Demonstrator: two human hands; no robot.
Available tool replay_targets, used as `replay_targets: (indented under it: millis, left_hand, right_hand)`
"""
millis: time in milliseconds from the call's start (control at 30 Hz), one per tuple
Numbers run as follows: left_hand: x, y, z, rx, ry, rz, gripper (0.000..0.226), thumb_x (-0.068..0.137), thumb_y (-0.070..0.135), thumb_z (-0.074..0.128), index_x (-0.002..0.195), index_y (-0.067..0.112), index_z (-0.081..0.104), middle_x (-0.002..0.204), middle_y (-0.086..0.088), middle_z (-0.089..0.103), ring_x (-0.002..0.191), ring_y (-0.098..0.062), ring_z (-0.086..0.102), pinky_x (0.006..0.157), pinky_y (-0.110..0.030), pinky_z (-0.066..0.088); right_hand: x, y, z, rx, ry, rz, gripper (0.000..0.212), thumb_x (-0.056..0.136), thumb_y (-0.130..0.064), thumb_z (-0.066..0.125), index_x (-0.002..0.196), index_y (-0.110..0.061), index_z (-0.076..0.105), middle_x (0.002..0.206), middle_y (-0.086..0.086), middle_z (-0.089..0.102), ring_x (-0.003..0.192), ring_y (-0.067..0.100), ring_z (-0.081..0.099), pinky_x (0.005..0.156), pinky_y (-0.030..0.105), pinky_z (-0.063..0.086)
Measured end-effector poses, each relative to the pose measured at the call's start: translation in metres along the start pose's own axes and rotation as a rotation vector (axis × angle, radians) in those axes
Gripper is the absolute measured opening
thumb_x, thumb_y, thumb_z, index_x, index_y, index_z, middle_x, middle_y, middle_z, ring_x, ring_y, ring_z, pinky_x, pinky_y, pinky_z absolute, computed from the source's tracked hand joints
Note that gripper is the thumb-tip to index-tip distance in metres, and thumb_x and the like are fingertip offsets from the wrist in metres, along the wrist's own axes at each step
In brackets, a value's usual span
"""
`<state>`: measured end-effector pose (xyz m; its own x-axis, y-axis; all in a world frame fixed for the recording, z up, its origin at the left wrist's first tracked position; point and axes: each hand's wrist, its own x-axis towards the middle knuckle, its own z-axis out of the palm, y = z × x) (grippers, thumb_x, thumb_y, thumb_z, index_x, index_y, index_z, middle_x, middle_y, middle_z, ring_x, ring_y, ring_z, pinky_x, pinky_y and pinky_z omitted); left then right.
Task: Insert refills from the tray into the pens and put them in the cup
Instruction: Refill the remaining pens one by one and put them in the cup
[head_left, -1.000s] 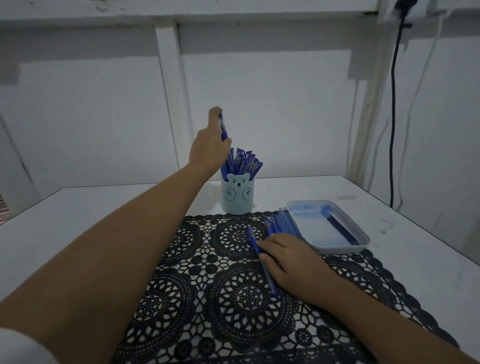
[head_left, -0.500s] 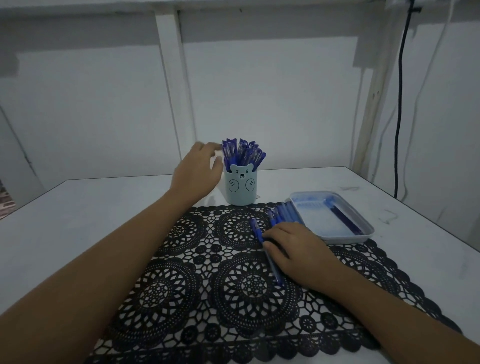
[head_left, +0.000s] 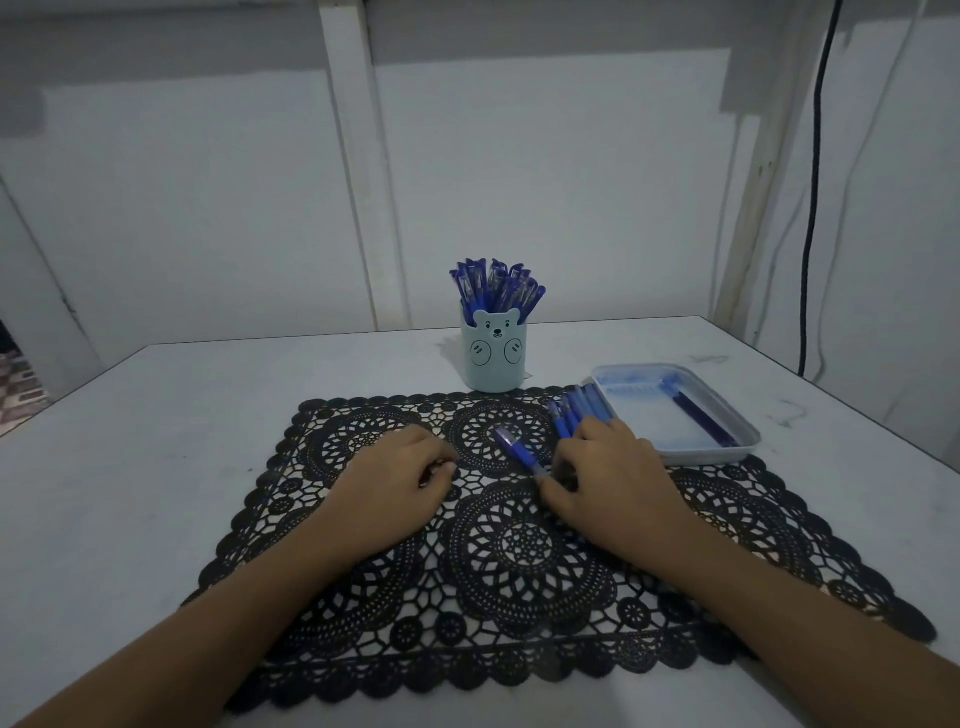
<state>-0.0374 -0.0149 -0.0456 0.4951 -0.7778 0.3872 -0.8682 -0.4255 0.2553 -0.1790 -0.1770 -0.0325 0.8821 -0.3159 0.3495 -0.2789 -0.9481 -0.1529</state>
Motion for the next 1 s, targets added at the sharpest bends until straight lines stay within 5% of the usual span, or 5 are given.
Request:
replay_targets:
  millis: [267,567,700,800,1000]
  left_hand:
    - [0.002,0.048,-0.002,-0.417,-0.045,-0.231,0.035,0.091,0.048,0.038,0.09,0.028,0.066,0.088,0.002,0.065,0.082,-0.011,0.059,0.079,-0.029,0.045]
    - [0.009,0.054,-0.024,-0.869,0.035,-0.335,0.019,0.094,0.023,0.045,0.089,0.009,0.058,0.072,-0.003,0.068,0.066,-0.016,0.066,0.07,-0.027,0.054]
    - [0.011,0.044,-0.033,-0.468,0.01,-0.21,0.018,0.096,0.028,0.04,0.096,0.018,0.054,0.064,0.004,0.055,0.051,-0.007,0.05,0.053,-0.022,0.042]
    - [0.006,0.035,-0.029,-0.06,-0.045,-0.015,0.019,0.095,0.035,0.038,0.105,0.026,0.053,0.083,0.01,0.052,0.073,-0.008,0.05,0.064,-0.024,0.041]
    - [-0.007,0.032,-0.013,0.176,0.013,0.213,0.028,0.094,0.042,0.032,0.105,0.029,0.055,0.092,0.014,0.058,0.069,-0.001,0.047,0.055,-0.014,0.036]
  right_hand:
    - [-0.009,-0.016,-0.006,0.497,0.145,0.019,0.021,0.085,-0.038,0.057,0.07,-0.023,0.056,0.069,-0.008,0.055,0.065,0.006,0.051,0.059,0.019,0.041]
    - [-0.011,-0.012,-0.01,0.615,0.222,0.007,0.037,0.093,-0.032,0.044,0.064,-0.012,0.054,0.054,-0.007,0.046,0.058,0.007,0.045,0.054,0.018,0.033]
    - [-0.007,-0.006,-0.007,0.58,0.413,-0.041,0.012,0.093,-0.028,0.046,0.093,-0.02,0.055,0.086,-0.008,0.056,0.079,0.002,0.049,0.07,0.011,0.037]
    - [-0.003,0.002,-0.001,0.315,0.432,-0.204,0.037,0.09,-0.039,0.042,0.117,-0.016,0.05,0.112,0.001,0.053,0.103,0.01,0.045,0.088,0.022,0.037]
    - [0.003,0.003,0.015,-0.103,0.297,-0.431,0.038,0.082,-0.039,0.036,0.094,-0.016,0.064,0.082,-0.003,0.066,0.07,0.015,0.062,0.054,0.028,0.049]
